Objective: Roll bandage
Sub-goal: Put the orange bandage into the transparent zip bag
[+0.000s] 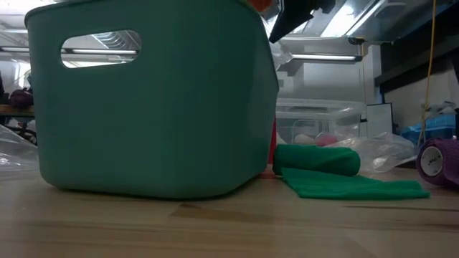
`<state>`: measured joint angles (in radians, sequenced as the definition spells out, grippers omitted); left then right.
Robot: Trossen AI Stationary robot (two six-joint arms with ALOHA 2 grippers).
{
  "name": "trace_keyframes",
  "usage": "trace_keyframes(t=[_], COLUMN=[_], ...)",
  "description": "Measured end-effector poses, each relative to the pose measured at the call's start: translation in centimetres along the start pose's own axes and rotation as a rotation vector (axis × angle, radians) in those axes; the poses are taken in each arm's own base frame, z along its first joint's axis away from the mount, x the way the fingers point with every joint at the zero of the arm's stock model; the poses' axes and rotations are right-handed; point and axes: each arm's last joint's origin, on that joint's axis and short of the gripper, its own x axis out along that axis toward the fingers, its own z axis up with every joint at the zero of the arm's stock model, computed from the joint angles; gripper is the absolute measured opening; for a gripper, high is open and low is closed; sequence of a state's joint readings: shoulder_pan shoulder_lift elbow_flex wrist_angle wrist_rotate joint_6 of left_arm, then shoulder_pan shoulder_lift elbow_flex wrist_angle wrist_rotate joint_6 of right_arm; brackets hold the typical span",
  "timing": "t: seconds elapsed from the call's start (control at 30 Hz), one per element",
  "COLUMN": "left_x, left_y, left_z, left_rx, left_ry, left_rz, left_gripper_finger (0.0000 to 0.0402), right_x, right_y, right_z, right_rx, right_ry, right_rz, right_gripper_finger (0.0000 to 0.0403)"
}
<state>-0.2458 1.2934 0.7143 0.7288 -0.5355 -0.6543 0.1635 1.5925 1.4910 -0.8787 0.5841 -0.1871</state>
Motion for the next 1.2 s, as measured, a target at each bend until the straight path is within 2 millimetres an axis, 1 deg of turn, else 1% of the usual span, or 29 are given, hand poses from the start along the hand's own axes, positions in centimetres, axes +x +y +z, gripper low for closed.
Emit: trace_keyframes(t=[0.33, 0.5, 0.67, 0.77, 0.97, 1.07, 1.2], left_x=[0.0, -0.2, -0.5, -0.7, -1.0, -0.9, -0.6], left_y=[1.2, 1.1, 0.7, 0.7, 1.5, 1.7, 2.2], left_z=[-1.2, -1.4, -1.8, -2.2, -3.1, -3.0, -2.6], left_rx=[-0.037, -0.049, -0.087, -0.1, -0.139, -0.148, -0.133], left_ry=[0.112, 0.129, 0.165, 0.199, 0.294, 0.291, 0.274], left_rz=[0.108, 0.109, 0.08, 0.095, 0.168, 0.177, 0.193], left_gripper_finger=[0.0, 0.0, 0.0, 0.0, 0.0, 0.0, 0.0], right_x=[0.0, 0.0, 0.0, -0.1, -0.1, -0.1, -0.2], right_y=[0.0, 0.1, 0.2, 0.2, 0.4, 0.5, 0.8], right_z=[0.1, 0.0, -0.5, -0.7, -0.9, -0.9, -0.8], right_rx=[0.004, 0.005, -0.017, -0.014, -0.025, -0.025, -0.017], right_ry=[-0.007, -0.008, 0.045, 0.061, 0.075, 0.068, 0.046], right_rz=[-0.001, 0.027, 0.036, 0.043, 0.106, 0.147, 0.251], right_gripper_finger=[0.0007, 0.0007, 0.0007, 0.0007, 0.0007, 0.0007, 0.0007])
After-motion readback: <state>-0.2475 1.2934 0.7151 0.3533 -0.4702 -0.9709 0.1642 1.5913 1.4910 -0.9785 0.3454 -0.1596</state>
